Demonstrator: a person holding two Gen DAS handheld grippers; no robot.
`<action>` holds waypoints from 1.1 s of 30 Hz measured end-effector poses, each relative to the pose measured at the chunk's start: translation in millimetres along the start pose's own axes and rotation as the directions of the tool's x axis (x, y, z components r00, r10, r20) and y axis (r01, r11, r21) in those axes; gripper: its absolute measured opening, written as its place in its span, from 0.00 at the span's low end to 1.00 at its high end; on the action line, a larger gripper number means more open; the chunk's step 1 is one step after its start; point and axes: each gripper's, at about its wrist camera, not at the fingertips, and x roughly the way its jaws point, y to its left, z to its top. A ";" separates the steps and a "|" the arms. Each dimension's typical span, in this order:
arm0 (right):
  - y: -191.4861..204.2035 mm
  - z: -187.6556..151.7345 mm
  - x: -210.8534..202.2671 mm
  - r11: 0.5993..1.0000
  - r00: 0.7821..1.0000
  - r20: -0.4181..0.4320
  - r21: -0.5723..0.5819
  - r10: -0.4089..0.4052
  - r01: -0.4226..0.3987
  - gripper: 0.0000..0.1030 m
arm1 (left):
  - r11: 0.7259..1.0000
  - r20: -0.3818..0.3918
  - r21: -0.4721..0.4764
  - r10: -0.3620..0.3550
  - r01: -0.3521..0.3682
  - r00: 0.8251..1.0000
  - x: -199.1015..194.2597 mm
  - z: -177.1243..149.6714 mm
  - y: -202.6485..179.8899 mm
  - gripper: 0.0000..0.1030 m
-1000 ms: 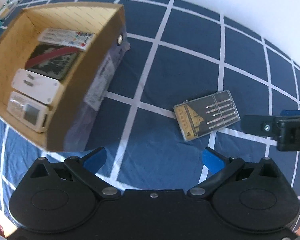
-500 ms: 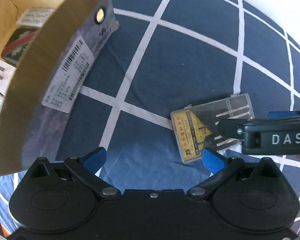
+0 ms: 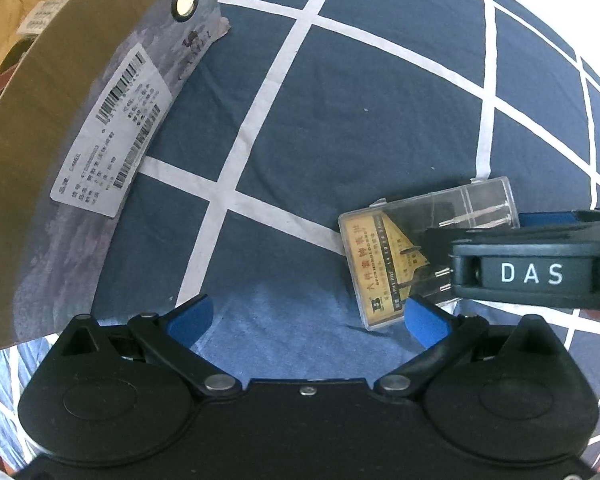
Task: Organize objects
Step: 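Lower both tools onto the screwdriver set case and close on it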
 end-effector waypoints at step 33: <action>-7.6 -8.5 -9.0 0.985 1.000 0.022 0.174 0.013 -0.017 0.57 | 0.985 -0.006 -0.037 -0.169 0.168 0.986 -1.8 9.6 -14.5 0.58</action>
